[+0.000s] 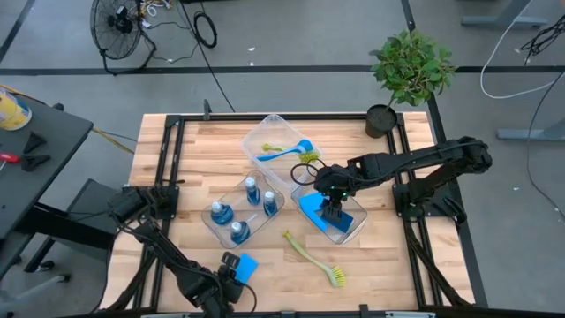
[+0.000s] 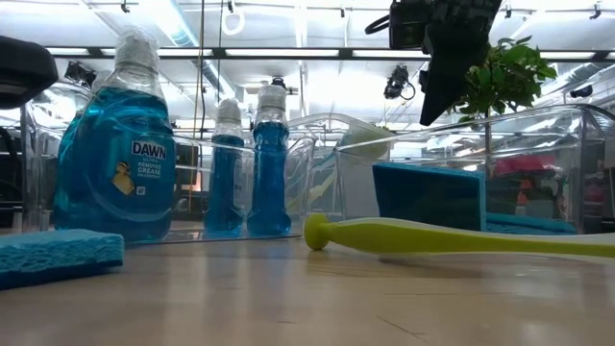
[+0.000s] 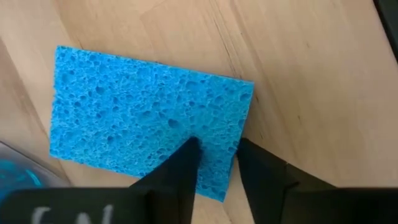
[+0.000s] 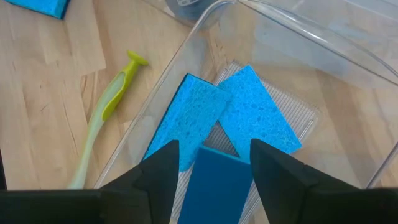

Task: Pick & Place Kitchen Sink Supplies
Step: Put the blue sponge into the right transparent bin

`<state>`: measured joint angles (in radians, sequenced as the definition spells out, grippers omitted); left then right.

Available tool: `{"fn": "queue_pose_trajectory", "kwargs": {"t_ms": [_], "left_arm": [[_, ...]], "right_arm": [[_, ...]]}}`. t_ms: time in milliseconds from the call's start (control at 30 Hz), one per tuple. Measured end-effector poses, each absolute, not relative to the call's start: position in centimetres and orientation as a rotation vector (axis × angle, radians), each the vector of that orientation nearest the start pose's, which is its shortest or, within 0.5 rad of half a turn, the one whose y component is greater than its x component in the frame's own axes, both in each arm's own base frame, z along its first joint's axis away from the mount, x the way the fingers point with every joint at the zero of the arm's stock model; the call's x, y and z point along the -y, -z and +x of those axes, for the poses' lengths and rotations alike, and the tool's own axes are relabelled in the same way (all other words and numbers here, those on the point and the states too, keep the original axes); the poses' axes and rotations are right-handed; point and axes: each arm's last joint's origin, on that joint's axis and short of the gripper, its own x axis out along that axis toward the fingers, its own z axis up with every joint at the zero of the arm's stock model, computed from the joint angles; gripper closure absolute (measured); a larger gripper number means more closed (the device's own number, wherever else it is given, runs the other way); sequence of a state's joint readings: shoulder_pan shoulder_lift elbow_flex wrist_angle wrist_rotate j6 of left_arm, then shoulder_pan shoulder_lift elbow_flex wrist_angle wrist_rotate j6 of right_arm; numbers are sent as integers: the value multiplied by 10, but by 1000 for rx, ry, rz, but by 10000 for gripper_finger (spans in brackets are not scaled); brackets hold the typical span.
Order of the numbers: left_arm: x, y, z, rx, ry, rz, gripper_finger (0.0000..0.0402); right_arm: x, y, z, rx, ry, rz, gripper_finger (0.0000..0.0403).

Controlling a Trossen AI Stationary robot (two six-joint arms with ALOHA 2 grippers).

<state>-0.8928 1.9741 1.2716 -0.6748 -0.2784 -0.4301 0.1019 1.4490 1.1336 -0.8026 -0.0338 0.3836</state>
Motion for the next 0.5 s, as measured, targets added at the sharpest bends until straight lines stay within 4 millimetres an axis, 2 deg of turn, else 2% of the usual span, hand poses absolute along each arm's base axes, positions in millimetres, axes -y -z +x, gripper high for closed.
{"fn": "queue_pose_trajectory", "kwargs": {"t_ms": [300, 500], "left_arm": [[281, -140, 238, -1225, 277, 412, 387], [278, -146, 246, -1251, 280, 387, 395]], "right_arm": [[-30, -260, 280, -1124, 94, 305, 206], [-30, -260, 280, -1124, 93, 305, 206]]}}
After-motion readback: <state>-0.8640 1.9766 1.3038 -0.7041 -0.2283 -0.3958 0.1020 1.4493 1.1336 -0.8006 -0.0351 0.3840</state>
